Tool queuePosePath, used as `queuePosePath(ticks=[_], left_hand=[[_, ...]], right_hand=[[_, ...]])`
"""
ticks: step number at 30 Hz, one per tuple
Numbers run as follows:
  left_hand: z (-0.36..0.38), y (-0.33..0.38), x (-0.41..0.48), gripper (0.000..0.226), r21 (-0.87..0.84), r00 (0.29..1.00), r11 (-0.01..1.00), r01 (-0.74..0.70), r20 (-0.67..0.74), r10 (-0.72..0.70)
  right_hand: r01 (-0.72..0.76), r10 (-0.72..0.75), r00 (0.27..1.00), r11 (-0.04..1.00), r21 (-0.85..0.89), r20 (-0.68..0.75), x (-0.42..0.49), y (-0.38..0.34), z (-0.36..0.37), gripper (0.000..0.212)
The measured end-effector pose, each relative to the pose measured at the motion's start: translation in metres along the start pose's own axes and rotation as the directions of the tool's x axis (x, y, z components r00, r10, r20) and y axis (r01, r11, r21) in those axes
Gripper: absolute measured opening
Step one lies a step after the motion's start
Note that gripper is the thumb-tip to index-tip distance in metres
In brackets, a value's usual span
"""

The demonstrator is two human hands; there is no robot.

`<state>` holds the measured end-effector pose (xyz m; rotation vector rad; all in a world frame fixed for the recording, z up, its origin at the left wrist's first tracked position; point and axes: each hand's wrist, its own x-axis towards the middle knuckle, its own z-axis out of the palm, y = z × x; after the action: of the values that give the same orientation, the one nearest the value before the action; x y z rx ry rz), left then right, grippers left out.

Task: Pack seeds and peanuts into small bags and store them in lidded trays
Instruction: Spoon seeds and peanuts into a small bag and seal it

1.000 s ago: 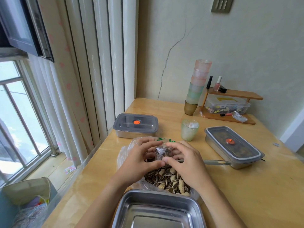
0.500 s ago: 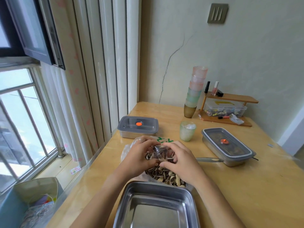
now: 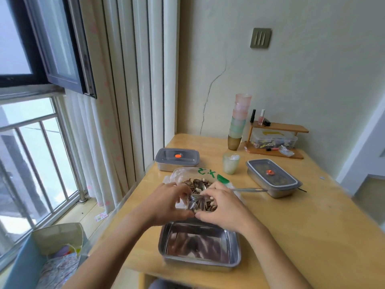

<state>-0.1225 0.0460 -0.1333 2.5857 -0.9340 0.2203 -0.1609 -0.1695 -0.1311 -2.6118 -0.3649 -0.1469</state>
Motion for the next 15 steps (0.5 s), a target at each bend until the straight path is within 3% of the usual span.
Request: queuePosePath(ticks=[4,7,11,13,15], left_hand=[[0.01,-0.001,-0.017,0.052,0.173,0.995,0.985,-0.019,0.104,0.001],[0.02,-0.005,-0.026,0.059,0.229,0.985,0.973,-0.003,0.168,-0.036],[0.023,-0.008,-0.038,0.071,0.079,0.988,0.996,0.037,0.149,-0.048],[0.024,-0.011,-0.042,0.068,-0.001,0.987,0.998,0.061,0.149,-0.06],[0.025,-0.013,-0.044,0.062,-0.047,0.987,0.997,0.068,0.151,-0.06]], right_hand=[[-0.023,0.036,0.989,0.995,-0.094,0.143,-0.016,-0.015,0.013,0.045],[-0.053,0.064,0.988,0.995,-0.082,0.14,-0.021,-0.021,0.026,0.038],[-0.049,0.063,0.988,0.994,-0.097,0.139,-0.027,-0.029,0.041,0.032],[-0.063,0.075,0.985,0.995,-0.078,0.156,-0.028,-0.031,0.048,0.016],[-0.093,0.096,0.98,0.995,-0.021,0.172,-0.026,-0.033,0.051,0.017]])
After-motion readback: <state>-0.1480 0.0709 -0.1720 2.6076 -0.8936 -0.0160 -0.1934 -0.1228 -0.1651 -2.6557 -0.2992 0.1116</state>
